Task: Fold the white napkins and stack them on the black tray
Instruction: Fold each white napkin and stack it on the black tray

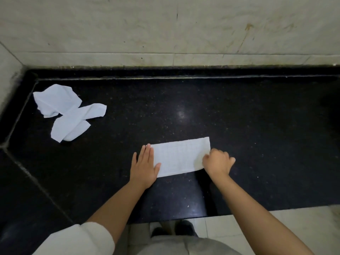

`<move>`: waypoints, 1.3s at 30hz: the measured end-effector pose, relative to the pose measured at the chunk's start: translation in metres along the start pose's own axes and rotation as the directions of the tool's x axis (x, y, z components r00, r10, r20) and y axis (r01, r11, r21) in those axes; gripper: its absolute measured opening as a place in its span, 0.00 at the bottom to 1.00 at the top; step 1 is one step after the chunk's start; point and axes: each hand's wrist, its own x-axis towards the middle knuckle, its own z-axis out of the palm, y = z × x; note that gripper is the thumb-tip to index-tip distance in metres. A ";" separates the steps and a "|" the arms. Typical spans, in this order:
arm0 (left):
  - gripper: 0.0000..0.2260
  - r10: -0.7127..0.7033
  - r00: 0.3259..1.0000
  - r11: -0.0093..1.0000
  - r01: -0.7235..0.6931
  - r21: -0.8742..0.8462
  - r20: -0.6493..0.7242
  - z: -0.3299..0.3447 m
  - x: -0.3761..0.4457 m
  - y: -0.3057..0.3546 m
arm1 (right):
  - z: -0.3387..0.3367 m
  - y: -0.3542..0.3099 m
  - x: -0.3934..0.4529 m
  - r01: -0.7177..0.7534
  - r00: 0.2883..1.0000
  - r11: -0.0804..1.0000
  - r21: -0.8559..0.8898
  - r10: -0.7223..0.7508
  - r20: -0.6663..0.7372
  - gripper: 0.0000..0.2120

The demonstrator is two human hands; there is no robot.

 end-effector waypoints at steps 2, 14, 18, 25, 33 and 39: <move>0.28 0.011 0.999 0.999 -0.012 -0.039 -0.032 -0.003 -0.002 -0.005 | -0.013 -0.015 -0.010 0.109 0.992 0.993 0.056 -0.104 -0.078 0.15; 0.42 -0.182 0.970 0.960 0.141 -0.242 -0.159 0.019 -0.064 -0.086 | 0.052 -0.113 -0.066 0.644 0.765 0.751 0.147 -0.631 -0.130 0.15; 0.39 -0.190 0.967 0.946 0.134 -0.294 -0.171 0.029 -0.076 -0.093 | 0.069 -0.102 -0.067 0.698 0.716 0.701 0.146 -0.690 -0.105 0.15; 0.21 -0.103 0.980 0.915 0.025 -0.403 -0.172 0.014 -0.053 -0.081 | 0.059 -0.073 -0.063 0.709 0.695 0.678 0.194 -0.718 -0.034 0.17; 0.17 0.063 0.972 0.907 -0.151 -0.392 -0.228 -0.038 0.022 -0.034 | 0.053 -0.014 -0.047 0.753 0.617 0.657 0.003 -0.706 -0.347 0.19; 0.14 0.148 0.985 0.975 -0.161 -0.150 -0.093 -0.046 0.043 -0.021 | 0.055 -0.014 -0.040 0.734 0.631 0.679 -0.030 -0.697 -0.340 0.11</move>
